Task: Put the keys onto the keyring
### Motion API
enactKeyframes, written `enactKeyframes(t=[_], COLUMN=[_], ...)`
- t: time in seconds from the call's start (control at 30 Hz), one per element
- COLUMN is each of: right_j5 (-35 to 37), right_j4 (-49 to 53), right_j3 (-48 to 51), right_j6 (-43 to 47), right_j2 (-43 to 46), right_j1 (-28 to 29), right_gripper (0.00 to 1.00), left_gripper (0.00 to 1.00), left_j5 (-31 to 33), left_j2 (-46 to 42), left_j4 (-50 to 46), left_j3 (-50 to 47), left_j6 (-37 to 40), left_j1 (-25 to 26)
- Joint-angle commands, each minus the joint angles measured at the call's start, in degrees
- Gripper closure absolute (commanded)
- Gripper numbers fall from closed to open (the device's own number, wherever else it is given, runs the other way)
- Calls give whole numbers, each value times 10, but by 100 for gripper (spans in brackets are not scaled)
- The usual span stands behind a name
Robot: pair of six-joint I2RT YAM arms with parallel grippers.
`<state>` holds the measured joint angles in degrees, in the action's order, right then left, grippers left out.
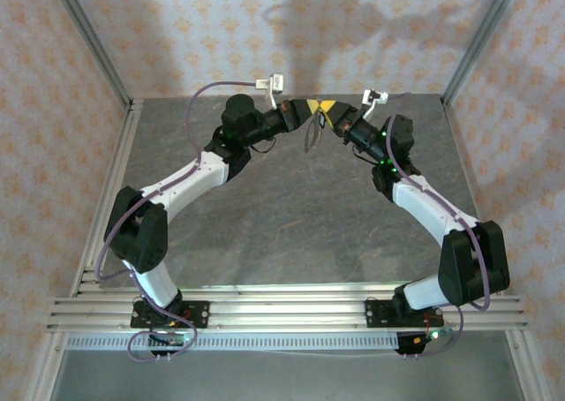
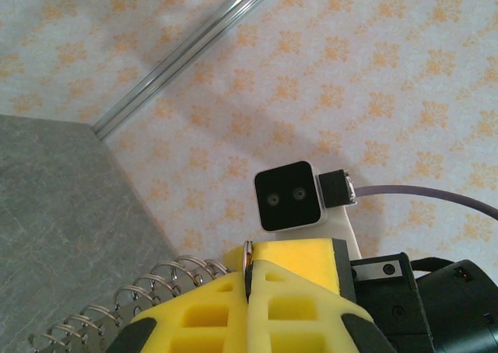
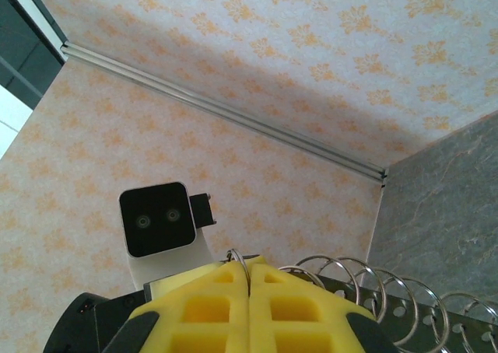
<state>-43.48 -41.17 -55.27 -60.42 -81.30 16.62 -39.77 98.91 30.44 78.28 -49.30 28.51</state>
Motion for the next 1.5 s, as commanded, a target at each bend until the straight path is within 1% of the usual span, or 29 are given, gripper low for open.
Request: enactKeyframes(t=[0.0, 0.07, 0.17, 0.27, 0.4, 0.57, 0.7, 0.8, 0.87, 1.03, 1.2, 1.47], right_j5=[-8, -11, -24, -43, -87, -148, -202, -239, -253, -256, -256, -259], right_j4=[-19, -16, -12, -4, 5, 47, 61, 61, 62, 59, 55, 46], right_j3=[-24, -23, -26, -35, -62, -108, -142, -165, -175, -178, -177, -177], right_j6=[13, 18, 20, 25, 35, 71, 85, 89, 91, 89, 86, 79], right_j2=[1, 3, 3, -1, -19, -45, -69, -88, -96, -100, -102, -108], right_j1=[1, -4, -16, -28, -43, -59, -72, -73, -74, -74, -73, -73], right_gripper=[100, 100, 100, 100, 100, 100, 100, 100, 100, 100, 100, 100], left_gripper=[83, 65, 47, 37, 31, 29, 28, 29, 31, 38, 44, 48], left_j5=[8, 15, 21, 14, -23, -93, -140, -171, -189, -205, -211, -211], left_j2=[-13, -22, -37, -44, -32, 4, 33, 56, 68, 77, 82, 94], left_j4=[-25, -41, -54, -79, -128, -195, -232, -253, -261, -271, -258, -241], left_j3=[19, 18, 14, 22, 60, 127, 177, 212, 229, 242, 242, 251], left_j6=[29, 42, 53, 67, 95, 129, 147, 153, 154, 162, 152, 135], left_j1=[7, 1, -15, -33, -52, -65, -69, -71, -71, -71, -70, -67])
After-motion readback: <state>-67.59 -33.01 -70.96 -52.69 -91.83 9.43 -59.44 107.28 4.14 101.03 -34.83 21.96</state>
